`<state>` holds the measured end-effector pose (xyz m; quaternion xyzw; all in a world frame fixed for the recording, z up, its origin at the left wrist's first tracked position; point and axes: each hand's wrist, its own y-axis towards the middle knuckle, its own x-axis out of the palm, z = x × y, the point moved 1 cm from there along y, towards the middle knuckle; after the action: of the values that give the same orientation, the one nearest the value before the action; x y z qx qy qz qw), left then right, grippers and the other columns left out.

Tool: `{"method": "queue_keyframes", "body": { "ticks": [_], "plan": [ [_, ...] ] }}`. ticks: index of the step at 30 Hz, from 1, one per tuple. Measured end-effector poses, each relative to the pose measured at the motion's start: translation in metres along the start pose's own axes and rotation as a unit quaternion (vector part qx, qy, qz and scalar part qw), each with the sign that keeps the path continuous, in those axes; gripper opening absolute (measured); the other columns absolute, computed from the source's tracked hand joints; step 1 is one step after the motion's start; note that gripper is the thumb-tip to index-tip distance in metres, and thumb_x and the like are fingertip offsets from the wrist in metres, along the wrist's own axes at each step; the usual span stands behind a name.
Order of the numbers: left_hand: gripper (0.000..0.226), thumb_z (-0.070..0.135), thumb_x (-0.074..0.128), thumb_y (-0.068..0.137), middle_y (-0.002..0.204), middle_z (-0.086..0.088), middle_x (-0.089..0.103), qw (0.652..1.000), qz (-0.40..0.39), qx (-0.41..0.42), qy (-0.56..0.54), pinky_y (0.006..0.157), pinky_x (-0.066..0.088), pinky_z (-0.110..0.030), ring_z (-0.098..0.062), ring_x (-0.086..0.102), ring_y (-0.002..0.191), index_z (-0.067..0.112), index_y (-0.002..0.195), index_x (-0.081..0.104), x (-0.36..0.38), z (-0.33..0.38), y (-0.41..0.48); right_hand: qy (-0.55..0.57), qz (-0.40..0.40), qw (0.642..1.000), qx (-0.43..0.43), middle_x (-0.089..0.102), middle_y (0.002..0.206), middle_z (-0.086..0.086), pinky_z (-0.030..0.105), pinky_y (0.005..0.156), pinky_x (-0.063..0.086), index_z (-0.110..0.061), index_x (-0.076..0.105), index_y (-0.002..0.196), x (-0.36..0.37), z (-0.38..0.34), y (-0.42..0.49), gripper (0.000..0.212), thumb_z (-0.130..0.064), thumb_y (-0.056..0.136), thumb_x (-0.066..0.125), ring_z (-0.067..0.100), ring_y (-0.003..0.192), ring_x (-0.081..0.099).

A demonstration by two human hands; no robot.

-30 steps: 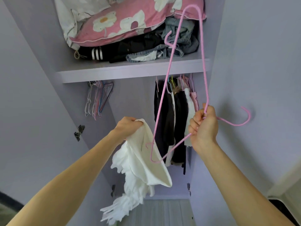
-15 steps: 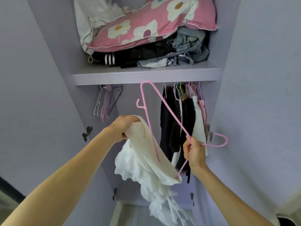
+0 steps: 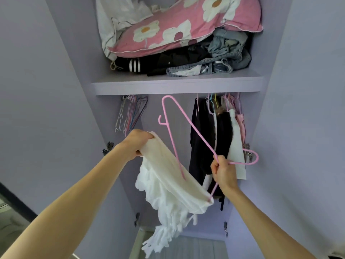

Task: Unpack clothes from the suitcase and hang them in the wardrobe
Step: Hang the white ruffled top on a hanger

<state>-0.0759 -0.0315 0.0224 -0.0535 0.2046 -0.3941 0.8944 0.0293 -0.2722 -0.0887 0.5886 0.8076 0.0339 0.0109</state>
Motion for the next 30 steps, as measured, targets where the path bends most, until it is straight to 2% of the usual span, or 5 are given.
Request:
{"method": "queue_keyframes", "body": {
  "ticks": [6,12,17,21,30],
  "plan": [
    [0.019,0.002,0.053,0.093,0.081,-0.009,0.044,0.991,0.063,-0.009,0.121,0.067,0.042,-0.035,-0.025,0.043,0.073,0.016,0.079,0.051,-0.05,-0.024,0.019,-0.12,-0.06,0.991,-0.03,0.03,0.041,-0.002,0.021,0.045,0.029,-0.016,0.031,0.043,-0.019,-0.012,0.015,0.053,-0.01,0.095,0.042,0.011,0.039,0.027],
    [0.032,-0.003,0.04,0.09,0.072,-0.006,0.049,0.993,0.03,0.014,0.117,0.039,0.042,-0.019,-0.019,0.045,0.055,0.012,0.095,0.068,-0.038,-0.024,0.021,-0.255,-0.119,0.959,-0.042,0.032,0.042,-0.002,0.031,0.05,0.03,-0.009,0.035,0.051,-0.003,-0.012,0.028,0.043,-0.013,0.092,0.049,0.015,0.04,0.027],
    [0.026,-0.002,0.041,0.088,0.049,-0.002,0.048,0.991,0.039,0.016,0.129,0.048,0.05,-0.024,-0.013,0.045,0.041,0.006,0.09,0.066,-0.05,-0.024,0.027,-0.344,-0.143,0.926,-0.057,0.031,0.044,0.002,0.033,0.048,0.027,-0.009,0.033,0.052,0.002,-0.015,0.031,0.045,-0.015,0.093,0.05,0.019,0.047,0.028],
    [0.034,0.002,0.036,0.089,0.057,-0.007,0.061,0.968,0.068,0.058,0.236,0.053,0.058,-0.029,-0.02,0.059,0.043,0.013,0.093,0.067,-0.048,-0.024,0.03,-0.417,-0.178,0.889,-0.058,0.028,0.047,0.004,0.037,0.055,0.023,-0.014,0.019,0.054,0.013,-0.029,0.033,0.049,-0.015,0.097,0.044,0.02,0.052,0.024],
    [0.031,0.006,0.044,0.086,0.07,-0.007,0.067,0.893,0.095,0.099,0.428,0.061,0.055,-0.032,-0.026,0.066,0.059,0.023,0.097,0.068,-0.039,-0.055,0.037,-0.483,-0.203,0.852,0.017,0.037,0.057,0.001,0.033,0.049,0.029,-0.016,0.031,0.06,0.02,-0.048,0.038,0.04,-0.034,0.094,0.043,0.016,0.047,0.029]
  ]
}}
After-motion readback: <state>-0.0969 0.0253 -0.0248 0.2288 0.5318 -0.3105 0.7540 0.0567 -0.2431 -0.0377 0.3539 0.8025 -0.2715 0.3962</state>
